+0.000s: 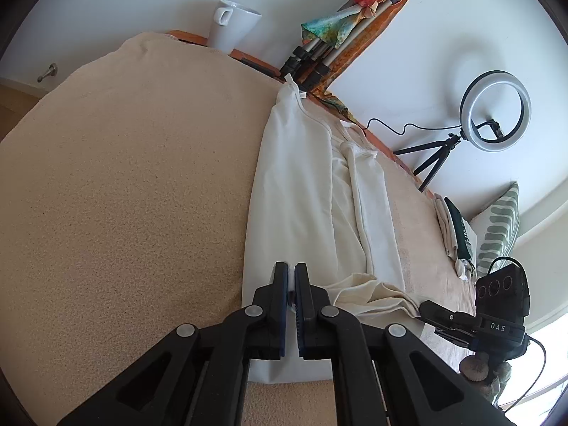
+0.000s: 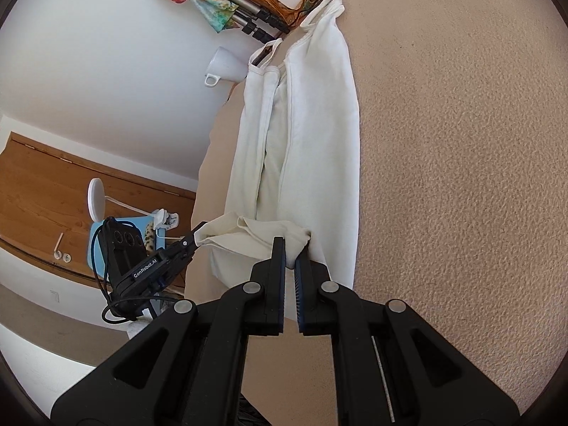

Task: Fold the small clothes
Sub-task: 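Fold the hem up toward the straps with both grippers and release, then lift both open grippers and move them to the tank top's straps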

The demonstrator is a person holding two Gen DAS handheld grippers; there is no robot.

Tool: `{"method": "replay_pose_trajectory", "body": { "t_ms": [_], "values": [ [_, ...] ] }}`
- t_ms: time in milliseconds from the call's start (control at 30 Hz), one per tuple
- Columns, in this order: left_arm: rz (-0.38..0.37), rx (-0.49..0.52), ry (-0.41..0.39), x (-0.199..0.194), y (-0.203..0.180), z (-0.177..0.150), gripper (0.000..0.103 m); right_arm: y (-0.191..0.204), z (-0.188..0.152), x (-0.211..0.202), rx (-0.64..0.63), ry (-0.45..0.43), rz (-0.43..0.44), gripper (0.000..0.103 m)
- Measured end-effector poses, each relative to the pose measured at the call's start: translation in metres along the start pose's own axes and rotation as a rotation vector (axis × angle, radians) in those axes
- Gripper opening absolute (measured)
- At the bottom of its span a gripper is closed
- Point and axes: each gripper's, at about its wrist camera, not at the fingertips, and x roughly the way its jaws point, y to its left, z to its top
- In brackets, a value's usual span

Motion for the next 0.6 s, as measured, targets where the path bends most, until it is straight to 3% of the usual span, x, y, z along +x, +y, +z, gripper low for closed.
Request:
{"method": "replay_pose_trajectory", "body": {
  "t_ms": [67,100,200,233,400,500,600],
  "values": [
    [0.024,-0.006,-0.039,-0.007,0.002,0.003,0.024,0.0,0.003,0.002,0.003,-0.004,0.007,0.009],
    [0.025,-0.014,-0.065,-0.013,0.004,0.004,0.024,0.001,0.005,0.001,-0.001,-0.007,0.004,0.011],
    [0.021,-0.007,-0.11,-0.028,0.008,0.005,0.024,0.007,0.006,-0.006,-0.042,-0.026,-0.022,0.046],
    [0.02,0.004,-0.118,-0.031,0.008,0.004,0.024,0.011,0.006,-0.011,-0.06,-0.05,-0.027,0.048],
    [0.026,0.083,-0.062,-0.019,0.001,-0.007,0.029,0.026,-0.001,-0.02,-0.162,-0.083,-0.091,0.048],
    [0.057,0.121,-0.024,-0.002,-0.005,-0.01,0.03,0.029,-0.004,-0.01,-0.202,-0.058,-0.161,0.039],
    [0.089,0.144,0.001,0.012,-0.008,-0.011,0.03,0.031,-0.006,0.0,-0.238,-0.037,-0.224,0.037]
  ]
}}
